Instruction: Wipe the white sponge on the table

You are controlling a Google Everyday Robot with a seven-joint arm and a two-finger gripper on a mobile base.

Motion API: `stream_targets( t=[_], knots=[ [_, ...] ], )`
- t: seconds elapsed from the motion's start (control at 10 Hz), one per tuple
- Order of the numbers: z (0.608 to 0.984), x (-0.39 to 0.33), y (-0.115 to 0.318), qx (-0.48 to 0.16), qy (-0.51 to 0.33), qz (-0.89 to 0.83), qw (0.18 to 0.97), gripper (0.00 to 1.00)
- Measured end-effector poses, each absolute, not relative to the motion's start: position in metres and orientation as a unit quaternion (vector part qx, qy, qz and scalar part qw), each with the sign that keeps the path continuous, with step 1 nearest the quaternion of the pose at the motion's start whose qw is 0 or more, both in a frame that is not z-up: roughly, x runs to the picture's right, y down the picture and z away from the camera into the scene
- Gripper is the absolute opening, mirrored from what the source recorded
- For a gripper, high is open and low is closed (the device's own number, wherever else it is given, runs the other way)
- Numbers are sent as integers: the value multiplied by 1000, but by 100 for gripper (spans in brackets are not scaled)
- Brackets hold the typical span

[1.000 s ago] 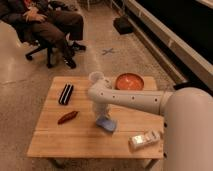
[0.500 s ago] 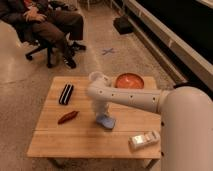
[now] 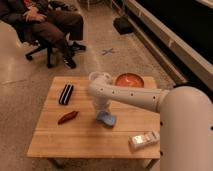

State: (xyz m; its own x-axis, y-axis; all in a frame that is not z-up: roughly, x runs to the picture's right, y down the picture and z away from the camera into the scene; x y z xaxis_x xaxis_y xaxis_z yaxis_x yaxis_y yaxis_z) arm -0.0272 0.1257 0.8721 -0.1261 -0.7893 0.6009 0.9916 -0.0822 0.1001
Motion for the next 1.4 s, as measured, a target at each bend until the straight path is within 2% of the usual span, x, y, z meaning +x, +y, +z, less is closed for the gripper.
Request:
stream_targets(
  t=[0.3, 0.4, 0.5, 0.6, 0.7, 1.4],
  knots=[
    [875, -16, 119, -199, -250, -708, 630, 29],
    [879, -21, 111, -195, -248, -708, 631, 27],
    [884, -25, 106, -196, -247, -709, 631, 21],
    [889, -33, 97, -193, -247, -710, 630, 8],
    [889, -33, 96, -192, -246, -710, 631, 5],
    [904, -21, 70, -187, -247, -709, 633, 4]
  ],
)
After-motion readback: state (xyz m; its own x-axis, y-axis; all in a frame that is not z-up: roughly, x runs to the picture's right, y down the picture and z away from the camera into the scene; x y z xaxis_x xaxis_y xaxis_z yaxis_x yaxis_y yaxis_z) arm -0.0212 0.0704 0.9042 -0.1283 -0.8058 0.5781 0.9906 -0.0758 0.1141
